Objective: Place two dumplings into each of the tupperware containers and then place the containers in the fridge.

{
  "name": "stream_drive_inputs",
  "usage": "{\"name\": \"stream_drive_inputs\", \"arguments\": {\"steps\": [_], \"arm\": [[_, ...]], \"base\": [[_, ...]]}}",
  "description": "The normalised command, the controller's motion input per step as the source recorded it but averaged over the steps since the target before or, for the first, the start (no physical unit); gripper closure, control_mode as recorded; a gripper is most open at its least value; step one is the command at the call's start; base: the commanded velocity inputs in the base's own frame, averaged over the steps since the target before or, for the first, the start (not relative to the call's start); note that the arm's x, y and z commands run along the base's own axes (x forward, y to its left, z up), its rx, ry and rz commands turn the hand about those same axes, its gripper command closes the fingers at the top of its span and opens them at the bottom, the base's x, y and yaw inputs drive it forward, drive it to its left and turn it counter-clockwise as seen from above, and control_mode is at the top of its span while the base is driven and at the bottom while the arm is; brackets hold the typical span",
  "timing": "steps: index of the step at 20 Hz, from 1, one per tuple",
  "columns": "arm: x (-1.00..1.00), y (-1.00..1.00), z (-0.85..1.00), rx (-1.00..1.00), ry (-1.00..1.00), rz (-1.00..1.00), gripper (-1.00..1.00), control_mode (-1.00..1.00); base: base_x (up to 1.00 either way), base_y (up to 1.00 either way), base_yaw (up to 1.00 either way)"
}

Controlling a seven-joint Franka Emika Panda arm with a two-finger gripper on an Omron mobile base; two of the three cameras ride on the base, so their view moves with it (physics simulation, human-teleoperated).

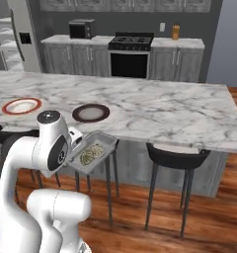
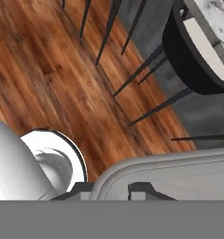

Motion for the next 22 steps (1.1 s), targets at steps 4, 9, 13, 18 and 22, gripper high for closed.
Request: {"name": "stream_drive_inputs", "arguments": {"steps": [4, 9, 13, 18, 22], "arm": [[0.00, 0.00, 0.00, 0.00, 0.00, 0.00, 1.00, 1.00], [0.00, 0.00, 0.00, 0.00, 0.00, 0.00, 1.00, 1.00], [0.00, 0.00, 0.00, 0.00, 0.00, 0.00, 1.00, 1.00], [0.00, 0.00, 0.00, 0.00, 0.00, 0.00, 1.00, 1.00], [0.00, 0.00, 0.00, 0.00, 0.00, 0.00, 1.00, 1.00]], "base": [[-0.44, 1.00, 0.00], [-0.13, 1.00, 0.00], [0.02, 1.00, 0.00], [0.05, 1.00, 0.00], [0.24, 1.00, 0.00]]}}
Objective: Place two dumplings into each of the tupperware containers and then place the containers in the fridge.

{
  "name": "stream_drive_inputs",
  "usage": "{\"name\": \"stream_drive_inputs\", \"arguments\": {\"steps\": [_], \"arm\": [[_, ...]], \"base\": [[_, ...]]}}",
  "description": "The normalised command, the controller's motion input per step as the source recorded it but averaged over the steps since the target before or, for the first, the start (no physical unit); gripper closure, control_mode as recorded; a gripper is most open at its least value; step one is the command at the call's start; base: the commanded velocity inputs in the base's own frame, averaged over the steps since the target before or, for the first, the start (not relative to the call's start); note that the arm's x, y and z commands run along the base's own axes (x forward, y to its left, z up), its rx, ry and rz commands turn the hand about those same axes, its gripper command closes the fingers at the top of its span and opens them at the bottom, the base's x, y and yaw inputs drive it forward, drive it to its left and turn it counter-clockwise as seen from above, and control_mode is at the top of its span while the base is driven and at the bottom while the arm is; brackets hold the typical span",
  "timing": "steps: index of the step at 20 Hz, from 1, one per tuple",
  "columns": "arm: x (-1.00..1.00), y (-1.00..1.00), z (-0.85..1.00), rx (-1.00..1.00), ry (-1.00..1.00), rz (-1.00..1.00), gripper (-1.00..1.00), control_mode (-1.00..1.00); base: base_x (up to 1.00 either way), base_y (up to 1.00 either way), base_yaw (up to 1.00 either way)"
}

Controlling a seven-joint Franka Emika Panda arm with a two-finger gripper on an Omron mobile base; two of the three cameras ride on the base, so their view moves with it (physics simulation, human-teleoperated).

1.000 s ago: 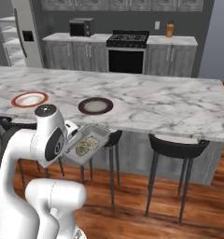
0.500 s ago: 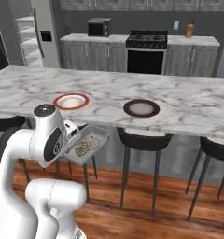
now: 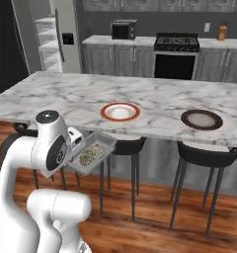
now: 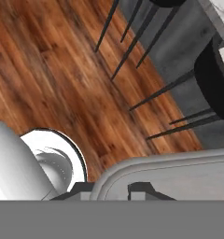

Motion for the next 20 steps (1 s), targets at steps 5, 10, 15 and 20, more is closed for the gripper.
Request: {"name": "stream_drive_inputs", "arguments": {"steps": [5, 10, 15, 20], "arm": [[0.00, 0.00, 0.00, 0.00, 0.00, 0.00, 1.00, 1.00], [0.00, 0.00, 0.00, 0.00, 0.00, 0.00, 1.00, 1.00], [0.00, 0.00, 0.00, 0.00, 0.00, 0.00, 1.00, 1.00], [0.00, 0.00, 0.00, 0.00, 0.00, 0.00, 1.00, 1.00]], "base": [[0.41, 1.00, 0.00], [0.53, 1.00, 0.00], [0.47, 1.00, 0.00], [0.56, 1.00, 0.00]]}}
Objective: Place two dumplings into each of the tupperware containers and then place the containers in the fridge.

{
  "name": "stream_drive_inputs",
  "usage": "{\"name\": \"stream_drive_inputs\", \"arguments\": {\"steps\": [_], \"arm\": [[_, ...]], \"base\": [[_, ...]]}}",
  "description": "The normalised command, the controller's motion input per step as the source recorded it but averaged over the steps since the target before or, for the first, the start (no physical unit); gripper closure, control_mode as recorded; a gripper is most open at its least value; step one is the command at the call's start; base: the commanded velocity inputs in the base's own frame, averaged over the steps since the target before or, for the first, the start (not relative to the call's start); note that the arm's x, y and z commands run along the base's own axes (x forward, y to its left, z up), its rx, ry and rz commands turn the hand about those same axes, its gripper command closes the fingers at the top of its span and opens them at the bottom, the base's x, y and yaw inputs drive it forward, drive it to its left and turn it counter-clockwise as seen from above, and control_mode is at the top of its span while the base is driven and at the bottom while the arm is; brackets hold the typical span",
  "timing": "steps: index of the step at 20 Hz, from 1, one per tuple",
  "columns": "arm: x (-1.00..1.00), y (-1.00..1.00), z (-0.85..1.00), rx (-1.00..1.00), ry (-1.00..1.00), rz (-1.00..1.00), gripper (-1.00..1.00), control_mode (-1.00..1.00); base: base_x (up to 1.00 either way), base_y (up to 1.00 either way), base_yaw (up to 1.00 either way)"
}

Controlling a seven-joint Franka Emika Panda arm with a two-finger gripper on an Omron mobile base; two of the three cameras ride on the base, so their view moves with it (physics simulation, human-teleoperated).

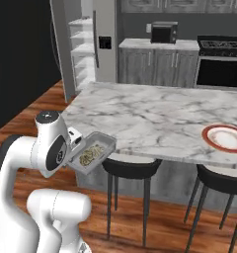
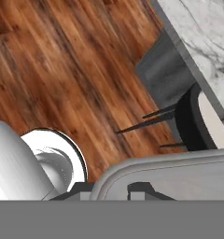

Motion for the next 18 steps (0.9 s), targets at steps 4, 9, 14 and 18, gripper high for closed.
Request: {"name": "stream_drive_inputs", "arguments": {"steps": [4, 9, 14, 18], "arm": [[0.00, 0.00, 0.00, 0.00, 0.00, 0.00, 1.00, 1.00], [0.00, 0.00, 0.00, 0.00, 0.00, 0.00, 1.00, 1.00], [0.00, 0.00, 0.00, 0.00, 0.00, 0.00, 1.00, 1.00], [0.00, 0.00, 0.00, 0.00, 0.00, 0.00, 1.00, 1.00]], "base": [[0.52, 1.00, 0.00], [0.44, 1.00, -0.03], [0.43, 1.00, -0.07], [0.58, 1.00, -0.09]]}}
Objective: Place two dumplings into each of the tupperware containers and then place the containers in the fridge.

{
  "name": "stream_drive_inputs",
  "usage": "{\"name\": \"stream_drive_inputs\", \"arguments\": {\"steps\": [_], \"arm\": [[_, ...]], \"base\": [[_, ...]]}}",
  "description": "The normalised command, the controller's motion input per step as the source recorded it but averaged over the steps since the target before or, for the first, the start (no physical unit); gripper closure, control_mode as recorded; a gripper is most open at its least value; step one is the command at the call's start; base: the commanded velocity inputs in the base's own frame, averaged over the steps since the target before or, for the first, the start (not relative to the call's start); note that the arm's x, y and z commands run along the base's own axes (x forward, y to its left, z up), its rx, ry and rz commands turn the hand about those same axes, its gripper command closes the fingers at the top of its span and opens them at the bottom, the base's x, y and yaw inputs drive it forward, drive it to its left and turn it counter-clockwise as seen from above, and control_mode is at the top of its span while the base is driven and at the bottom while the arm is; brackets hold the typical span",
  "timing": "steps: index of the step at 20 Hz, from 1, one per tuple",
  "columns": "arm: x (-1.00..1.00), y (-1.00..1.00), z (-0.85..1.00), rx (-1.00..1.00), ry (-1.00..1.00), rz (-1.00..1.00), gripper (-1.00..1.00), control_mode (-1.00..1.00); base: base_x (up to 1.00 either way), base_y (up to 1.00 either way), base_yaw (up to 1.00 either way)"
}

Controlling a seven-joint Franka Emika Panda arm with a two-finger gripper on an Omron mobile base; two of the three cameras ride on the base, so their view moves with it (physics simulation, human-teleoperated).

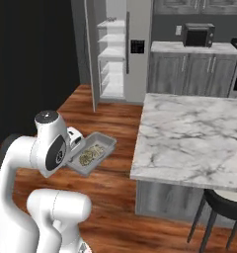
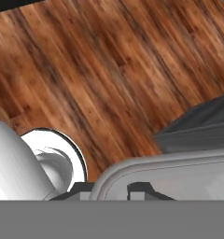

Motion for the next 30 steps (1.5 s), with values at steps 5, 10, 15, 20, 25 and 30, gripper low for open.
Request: {"name": "stream_drive_inputs", "arguments": {"steps": [5, 10, 15, 20, 25, 30], "arm": [[0.00, 0.00, 0.00, 0.00, 0.00, 0.00, 1.00, 1.00], [0.00, 0.00, 0.00, 0.00, 0.00, 0.00, 1.00, 1.00], [0.00, 0.00, 0.00, 0.00, 0.00, 0.00, 1.00, 1.00], [0.00, 0.00, 0.00, 0.00, 0.00, 0.00, 1.00, 1.00], [0.00, 0.00, 0.00, 0.00, 0.00, 0.00, 1.00, 1.00], [0.00, 0.00, 0.00, 0.00, 0.00, 0.00, 1.00, 1.00]], "base": [[0.88, 1.00, -0.06], [0.99, 0.98, -0.04], [1.00, 0.51, 0.00], [1.00, -0.02, 0.00], [1.00, -0.06, 0.00], [1.00, -0.22, 0.00]]}}
